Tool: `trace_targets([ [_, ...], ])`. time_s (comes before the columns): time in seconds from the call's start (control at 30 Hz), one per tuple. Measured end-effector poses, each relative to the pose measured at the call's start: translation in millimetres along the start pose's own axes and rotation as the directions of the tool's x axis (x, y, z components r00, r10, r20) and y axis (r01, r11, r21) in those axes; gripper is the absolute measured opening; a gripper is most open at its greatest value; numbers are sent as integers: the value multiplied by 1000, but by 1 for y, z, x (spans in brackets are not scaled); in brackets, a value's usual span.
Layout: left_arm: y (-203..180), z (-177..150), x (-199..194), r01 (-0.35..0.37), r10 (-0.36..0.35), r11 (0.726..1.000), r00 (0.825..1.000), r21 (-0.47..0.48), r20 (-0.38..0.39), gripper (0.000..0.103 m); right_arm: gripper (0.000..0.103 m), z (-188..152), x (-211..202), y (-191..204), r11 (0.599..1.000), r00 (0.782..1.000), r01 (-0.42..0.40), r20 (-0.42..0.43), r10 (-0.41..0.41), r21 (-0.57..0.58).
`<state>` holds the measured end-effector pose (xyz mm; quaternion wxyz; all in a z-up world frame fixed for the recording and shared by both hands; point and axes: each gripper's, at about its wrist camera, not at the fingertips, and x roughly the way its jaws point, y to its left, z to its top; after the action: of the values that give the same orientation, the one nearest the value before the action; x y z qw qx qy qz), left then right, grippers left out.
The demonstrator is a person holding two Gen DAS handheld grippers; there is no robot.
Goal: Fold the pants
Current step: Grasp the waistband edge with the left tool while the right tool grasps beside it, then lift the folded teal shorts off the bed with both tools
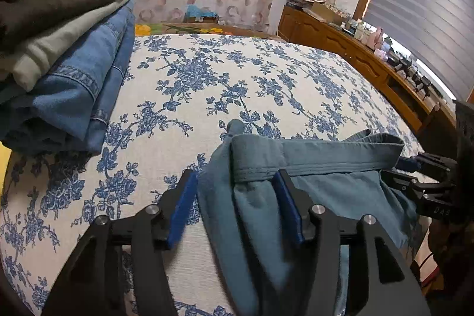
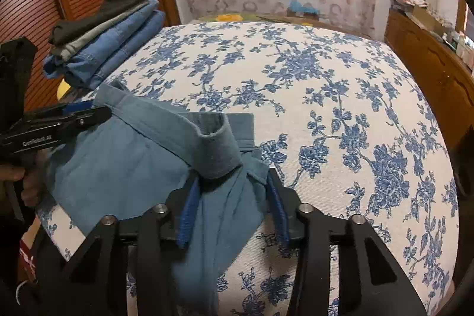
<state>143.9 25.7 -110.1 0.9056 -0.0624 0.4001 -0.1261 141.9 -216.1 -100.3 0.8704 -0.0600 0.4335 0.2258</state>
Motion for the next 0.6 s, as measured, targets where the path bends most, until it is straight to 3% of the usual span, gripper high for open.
trace_targets([
  [0.2, 0, 2, 0, 5, -5, 1000, 1000, 0, -9, 55, 17, 1, 1, 1, 999, 999, -54, -1, 54, -3],
  [0.33, 5, 4, -1, 40, -40, 999, 999, -34, -13, 51, 14, 1, 0, 2, 998, 998, -69, 5, 69, -7],
  [0.47, 5, 6, -2, 92, -93, 995, 996, -45, -17, 26, 12, 1, 0, 3, 997, 997, -73, 7, 73, -20],
  [0.6, -2, 6, -12, 108, -107, 994, 994, -27, 8, 13, 10, 1, -4, 4, 997, 997, -79, 25, 79, -27],
])
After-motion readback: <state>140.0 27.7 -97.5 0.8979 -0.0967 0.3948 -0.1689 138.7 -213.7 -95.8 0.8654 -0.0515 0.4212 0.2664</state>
